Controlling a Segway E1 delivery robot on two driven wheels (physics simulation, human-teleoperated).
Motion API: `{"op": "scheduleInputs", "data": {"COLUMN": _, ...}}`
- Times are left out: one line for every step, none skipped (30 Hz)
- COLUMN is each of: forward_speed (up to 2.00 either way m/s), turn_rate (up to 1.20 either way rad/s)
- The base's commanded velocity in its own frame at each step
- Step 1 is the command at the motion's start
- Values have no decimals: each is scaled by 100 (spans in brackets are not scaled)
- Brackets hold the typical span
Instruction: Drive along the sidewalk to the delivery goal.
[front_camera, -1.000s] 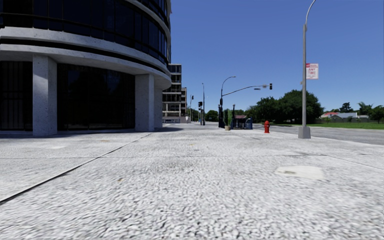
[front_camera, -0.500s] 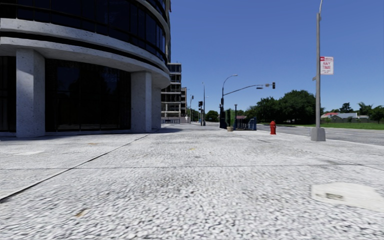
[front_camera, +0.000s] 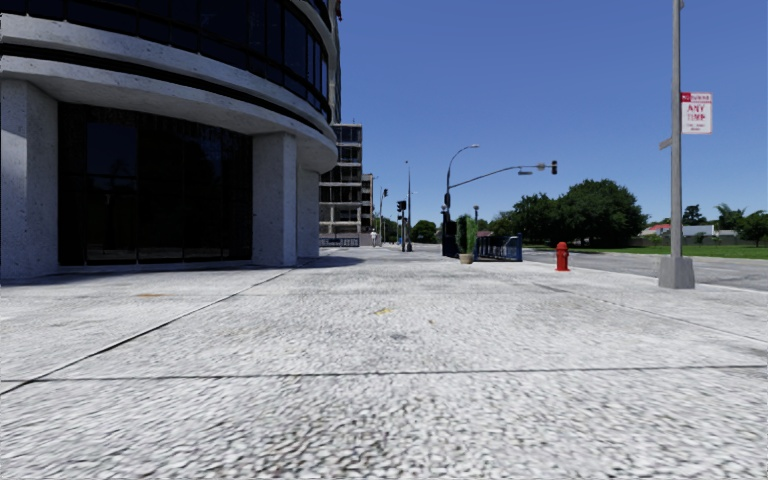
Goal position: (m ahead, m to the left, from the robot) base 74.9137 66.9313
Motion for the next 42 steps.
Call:
{"op": "scheduleInputs", "data": {"forward_speed": 200, "turn_rate": 0}}
{"op": "scheduleInputs", "data": {"forward_speed": 200, "turn_rate": 0}}
{"op": "scheduleInputs", "data": {"forward_speed": 200, "turn_rate": 0}}
{"op": "scheduleInputs", "data": {"forward_speed": 200, "turn_rate": 0}}
{"op": "scheduleInputs", "data": {"forward_speed": 200, "turn_rate": 0}}
{"op": "scheduleInputs", "data": {"forward_speed": 200, "turn_rate": 0}}
{"op": "scheduleInputs", "data": {"forward_speed": 200, "turn_rate": 0}}
{"op": "scheduleInputs", "data": {"forward_speed": 200, "turn_rate": 0}}
{"op": "scheduleInputs", "data": {"forward_speed": 200, "turn_rate": 0}}
{"op": "scheduleInputs", "data": {"forward_speed": 200, "turn_rate": 0}}
{"op": "scheduleInputs", "data": {"forward_speed": 200, "turn_rate": 0}}
{"op": "scheduleInputs", "data": {"forward_speed": 200, "turn_rate": 0}}
{"op": "scheduleInputs", "data": {"forward_speed": 200, "turn_rate": 0}}
{"op": "scheduleInputs", "data": {"forward_speed": 200, "turn_rate": 0}}
{"op": "scheduleInputs", "data": {"forward_speed": 200, "turn_rate": 0}}
{"op": "scheduleInputs", "data": {"forward_speed": 200, "turn_rate": 0}}
{"op": "scheduleInputs", "data": {"forward_speed": 200, "turn_rate": 0}}
{"op": "scheduleInputs", "data": {"forward_speed": 200, "turn_rate": 0}}
{"op": "scheduleInputs", "data": {"forward_speed": 200, "turn_rate": 0}}
{"op": "scheduleInputs", "data": {"forward_speed": 200, "turn_rate": 0}}
{"op": "scheduleInputs", "data": {"forward_speed": 200, "turn_rate": 0}}
{"op": "scheduleInputs", "data": {"forward_speed": 200, "turn_rate": 0}}
{"op": "scheduleInputs", "data": {"forward_speed": 200, "turn_rate": 0}}
{"op": "scheduleInputs", "data": {"forward_speed": 200, "turn_rate": 0}}
{"op": "scheduleInputs", "data": {"forward_speed": 200, "turn_rate": 0}}
{"op": "scheduleInputs", "data": {"forward_speed": 200, "turn_rate": 0}}
{"op": "scheduleInputs", "data": {"forward_speed": 200, "turn_rate": 0}}
{"op": "scheduleInputs", "data": {"forward_speed": 200, "turn_rate": 0}}
{"op": "scheduleInputs", "data": {"forward_speed": 200, "turn_rate": 0}}
{"op": "scheduleInputs", "data": {"forward_speed": 200, "turn_rate": 0}}
{"op": "scheduleInputs", "data": {"forward_speed": 200, "turn_rate": 0}}
{"op": "scheduleInputs", "data": {"forward_speed": 200, "turn_rate": 0}}
{"op": "scheduleInputs", "data": {"forward_speed": 200, "turn_rate": 0}}
{"op": "scheduleInputs", "data": {"forward_speed": 200, "turn_rate": 0}}
{"op": "scheduleInputs", "data": {"forward_speed": 200, "turn_rate": 0}}
{"op": "scheduleInputs", "data": {"forward_speed": 200, "turn_rate": 0}}
{"op": "scheduleInputs", "data": {"forward_speed": 200, "turn_rate": 0}}
{"op": "scheduleInputs", "data": {"forward_speed": 200, "turn_rate": 0}}
{"op": "scheduleInputs", "data": {"forward_speed": 200, "turn_rate": 0}}
{"op": "scheduleInputs", "data": {"forward_speed": 200, "turn_rate": 0}}
{"op": "scheduleInputs", "data": {"forward_speed": 200, "turn_rate": 0}}
{"op": "scheduleInputs", "data": {"forward_speed": 200, "turn_rate": 0}}
